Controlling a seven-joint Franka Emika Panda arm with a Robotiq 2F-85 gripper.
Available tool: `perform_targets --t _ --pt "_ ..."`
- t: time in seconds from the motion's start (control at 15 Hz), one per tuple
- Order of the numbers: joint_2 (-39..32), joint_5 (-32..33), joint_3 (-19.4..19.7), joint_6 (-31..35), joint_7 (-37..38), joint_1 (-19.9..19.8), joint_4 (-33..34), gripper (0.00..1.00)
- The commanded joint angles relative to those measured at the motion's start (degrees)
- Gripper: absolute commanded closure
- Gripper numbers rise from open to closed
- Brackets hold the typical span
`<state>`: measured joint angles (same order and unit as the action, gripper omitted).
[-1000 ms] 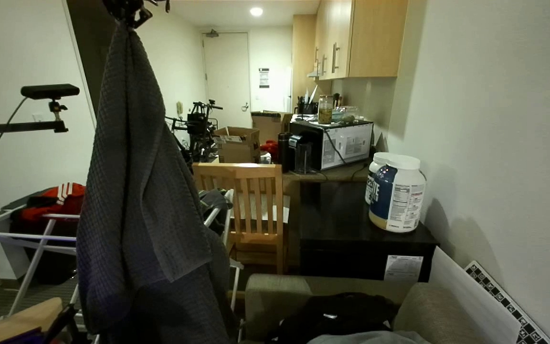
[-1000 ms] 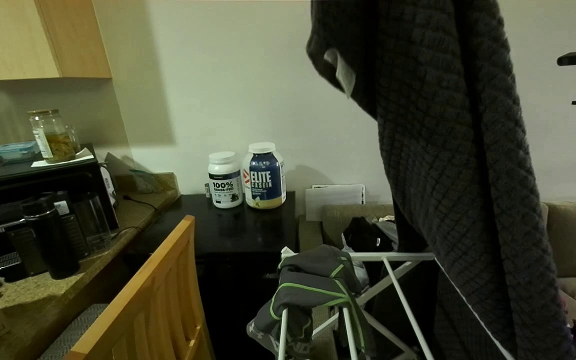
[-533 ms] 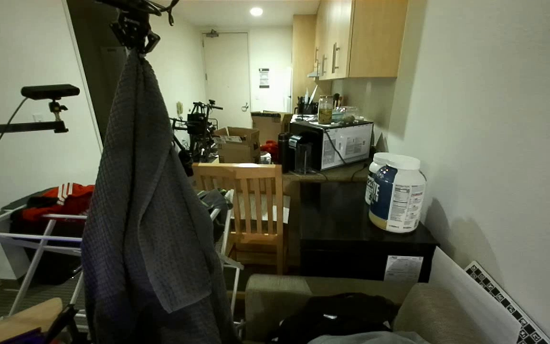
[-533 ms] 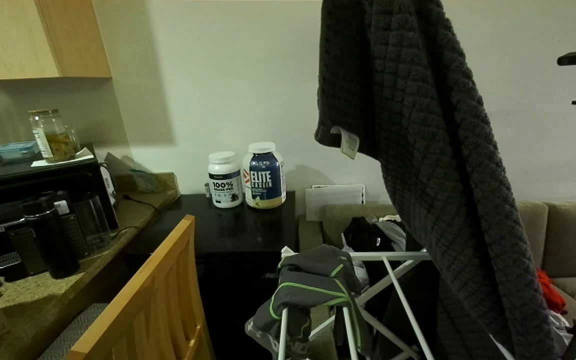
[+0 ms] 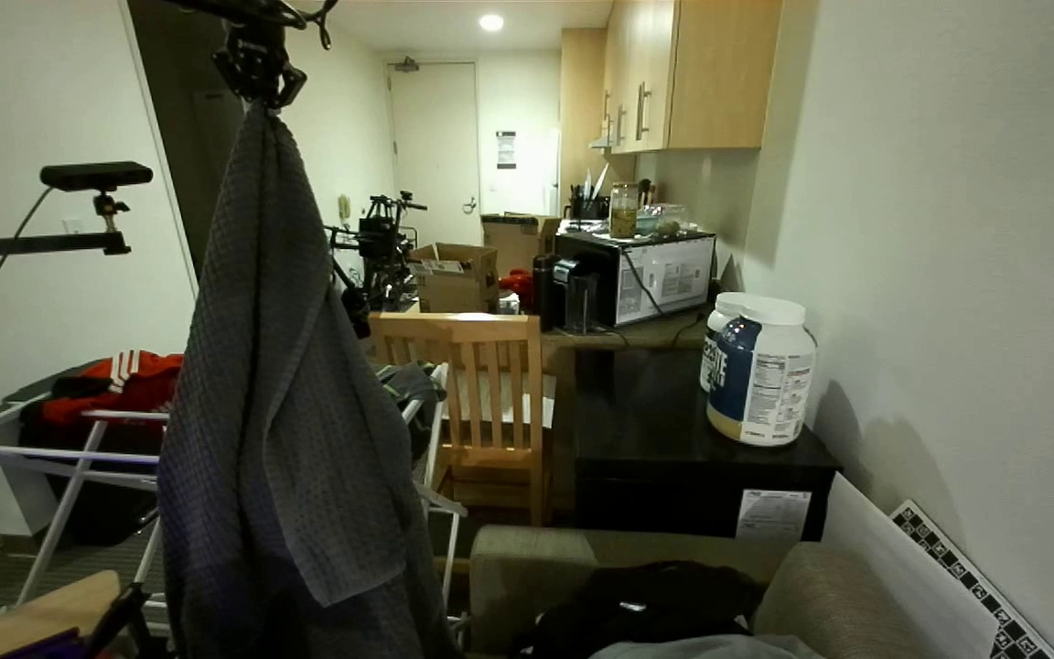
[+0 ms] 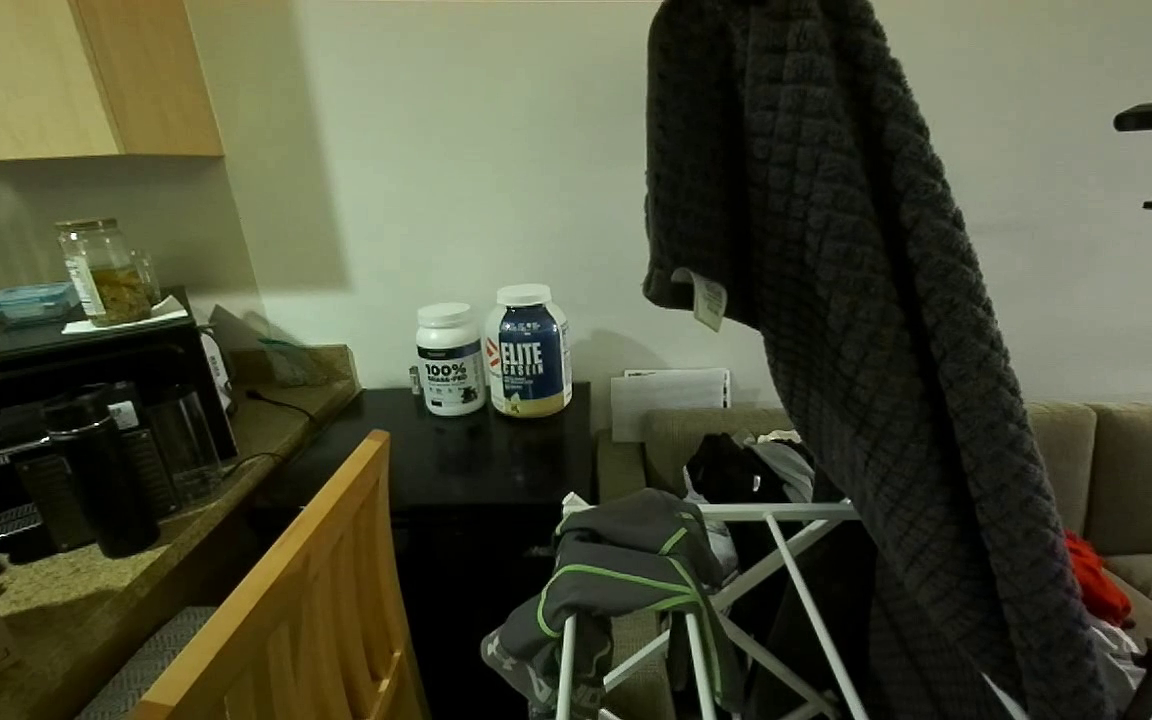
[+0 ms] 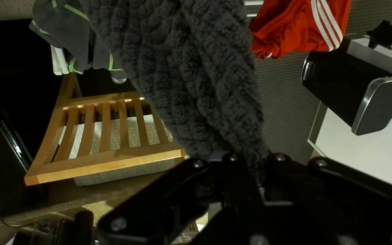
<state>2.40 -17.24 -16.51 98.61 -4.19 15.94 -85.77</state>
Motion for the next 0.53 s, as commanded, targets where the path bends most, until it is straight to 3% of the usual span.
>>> perform_targets --t 0.0,0.47 --pt "1.5 -1.6 2.0 0.0 -1.2 -1.4 -0.8 0.97" --pt "-3.9 -7.4 10.9 -4.6 -4.7 -8.6 3.5 0.97"
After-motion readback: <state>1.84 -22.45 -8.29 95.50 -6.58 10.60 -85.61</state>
